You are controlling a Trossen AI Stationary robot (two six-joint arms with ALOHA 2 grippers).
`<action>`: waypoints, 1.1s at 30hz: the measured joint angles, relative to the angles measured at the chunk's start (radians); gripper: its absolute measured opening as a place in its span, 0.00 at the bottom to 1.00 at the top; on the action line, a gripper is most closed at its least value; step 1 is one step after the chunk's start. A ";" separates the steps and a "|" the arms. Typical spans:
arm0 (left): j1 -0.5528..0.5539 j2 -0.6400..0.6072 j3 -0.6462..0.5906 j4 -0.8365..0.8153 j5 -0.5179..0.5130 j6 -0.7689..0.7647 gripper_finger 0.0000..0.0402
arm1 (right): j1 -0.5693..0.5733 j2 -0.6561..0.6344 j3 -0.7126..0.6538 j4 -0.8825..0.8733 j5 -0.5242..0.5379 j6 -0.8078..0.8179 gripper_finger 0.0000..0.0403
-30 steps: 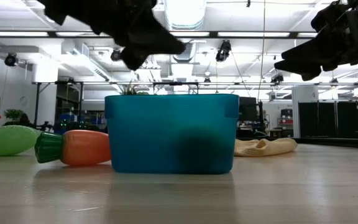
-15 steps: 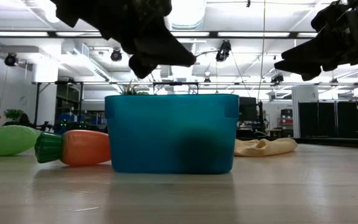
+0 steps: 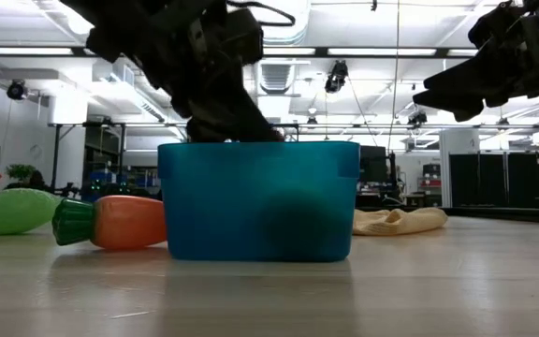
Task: Pick and placing Produce into tupperware
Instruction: Put the red cherry into the bin
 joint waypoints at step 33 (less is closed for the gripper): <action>0.000 0.016 0.014 -0.168 0.027 -0.166 0.01 | 0.000 0.000 0.000 -0.002 0.000 0.000 0.57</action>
